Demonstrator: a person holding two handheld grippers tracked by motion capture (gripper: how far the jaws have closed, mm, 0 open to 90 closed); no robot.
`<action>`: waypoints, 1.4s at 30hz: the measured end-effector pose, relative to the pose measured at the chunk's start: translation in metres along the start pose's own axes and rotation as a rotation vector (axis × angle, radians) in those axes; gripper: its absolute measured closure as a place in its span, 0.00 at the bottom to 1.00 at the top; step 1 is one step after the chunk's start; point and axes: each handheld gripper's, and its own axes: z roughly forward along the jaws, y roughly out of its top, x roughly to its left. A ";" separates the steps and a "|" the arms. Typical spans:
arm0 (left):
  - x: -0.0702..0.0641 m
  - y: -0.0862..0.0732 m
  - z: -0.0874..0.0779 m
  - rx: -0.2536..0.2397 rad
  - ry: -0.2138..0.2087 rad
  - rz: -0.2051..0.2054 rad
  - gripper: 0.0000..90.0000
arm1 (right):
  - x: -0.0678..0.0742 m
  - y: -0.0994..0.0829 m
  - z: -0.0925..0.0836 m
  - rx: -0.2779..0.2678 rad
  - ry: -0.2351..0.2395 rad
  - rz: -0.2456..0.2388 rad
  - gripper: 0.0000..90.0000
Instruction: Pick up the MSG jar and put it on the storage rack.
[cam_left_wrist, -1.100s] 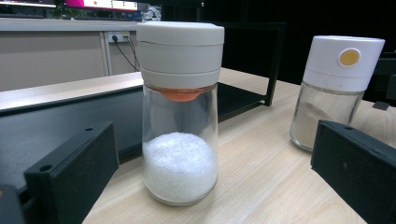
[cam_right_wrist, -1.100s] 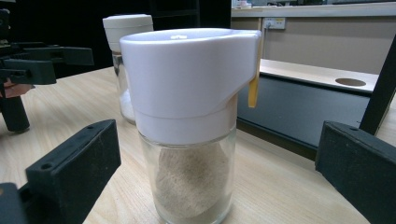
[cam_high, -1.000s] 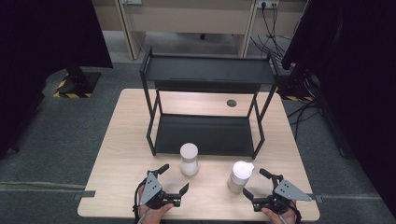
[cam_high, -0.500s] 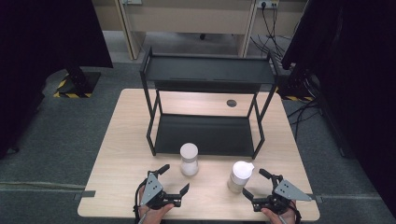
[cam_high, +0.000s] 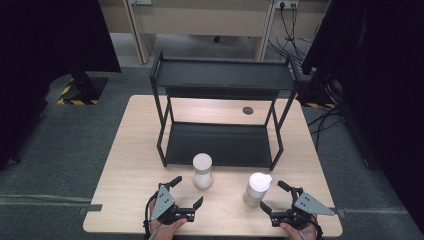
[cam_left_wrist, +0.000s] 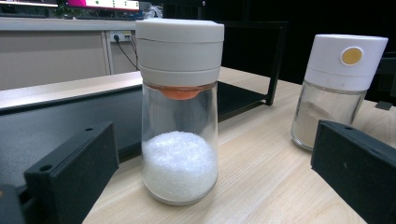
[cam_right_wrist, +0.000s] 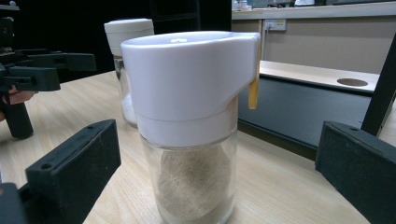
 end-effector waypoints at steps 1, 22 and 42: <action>0.000 0.000 0.000 -0.001 0.000 -0.003 0.00 | 0.000 0.000 0.000 -0.001 0.000 0.001 0.00; 0.002 0.009 0.010 -0.008 0.021 -0.007 0.00 | 0.000 -0.002 -0.001 -0.012 -0.004 0.012 0.00; 0.010 0.021 0.044 0.044 0.032 -0.010 0.02 | -0.001 -0.003 0.000 -0.013 -0.001 0.021 0.00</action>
